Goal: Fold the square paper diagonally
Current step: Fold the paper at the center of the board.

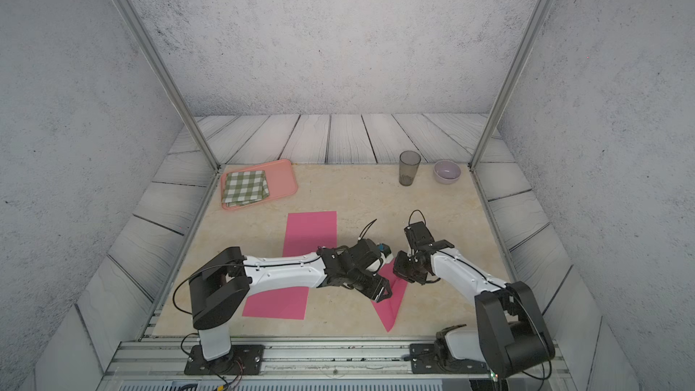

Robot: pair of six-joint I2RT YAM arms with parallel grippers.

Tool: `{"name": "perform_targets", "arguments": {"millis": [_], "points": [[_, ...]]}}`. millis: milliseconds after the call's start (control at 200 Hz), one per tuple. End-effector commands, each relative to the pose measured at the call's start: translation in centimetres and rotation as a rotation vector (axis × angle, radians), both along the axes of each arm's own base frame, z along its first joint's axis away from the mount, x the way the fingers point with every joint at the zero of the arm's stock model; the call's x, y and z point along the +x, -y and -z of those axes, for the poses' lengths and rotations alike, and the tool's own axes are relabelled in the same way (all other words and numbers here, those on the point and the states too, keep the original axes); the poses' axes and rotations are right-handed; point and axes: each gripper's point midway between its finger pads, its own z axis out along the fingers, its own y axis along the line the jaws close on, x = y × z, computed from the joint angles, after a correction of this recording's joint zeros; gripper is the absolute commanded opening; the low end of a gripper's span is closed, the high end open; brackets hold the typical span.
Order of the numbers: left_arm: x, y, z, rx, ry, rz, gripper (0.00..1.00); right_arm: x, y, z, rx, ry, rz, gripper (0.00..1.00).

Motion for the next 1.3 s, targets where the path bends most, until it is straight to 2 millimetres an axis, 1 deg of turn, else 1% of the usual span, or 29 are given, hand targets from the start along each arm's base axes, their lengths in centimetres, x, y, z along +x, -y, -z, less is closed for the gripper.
{"name": "perform_targets", "arguments": {"millis": [0,125,380,485,661,886,1031,1146,1291], "points": [[0.3,1.0,0.0,-0.008,0.012,-0.002,0.56,-0.5,0.1,0.8,-0.010,-0.033,0.001,0.12],[0.5,1.4,0.5,0.000,0.010,-0.004,0.56,-0.6,0.1,0.9,-0.010,-0.032,0.000,0.12],[1.3,1.4,2.5,0.055,0.017,-0.041,0.54,-0.7,0.2,0.9,-0.014,-0.033,-0.003,0.12],[1.4,1.5,2.9,0.060,0.018,-0.049,0.53,-0.7,0.2,0.9,-0.015,-0.033,-0.002,0.12],[1.6,1.8,3.0,0.056,0.022,-0.053,0.50,-0.8,0.3,0.9,-0.014,-0.031,0.000,0.12],[1.7,1.8,3.0,0.056,0.022,-0.053,0.37,-0.9,0.2,0.9,-0.008,-0.027,0.005,0.13],[1.5,2.1,2.7,0.044,0.015,-0.046,0.34,-0.9,0.2,0.9,-0.005,-0.025,0.009,0.14],[1.4,2.3,2.7,0.035,0.007,-0.037,0.34,-0.8,0.2,0.8,-0.003,-0.021,0.010,0.14],[1.2,2.5,2.6,0.030,0.001,-0.021,0.39,-0.9,0.2,0.8,-0.007,-0.025,0.012,0.14]]}}
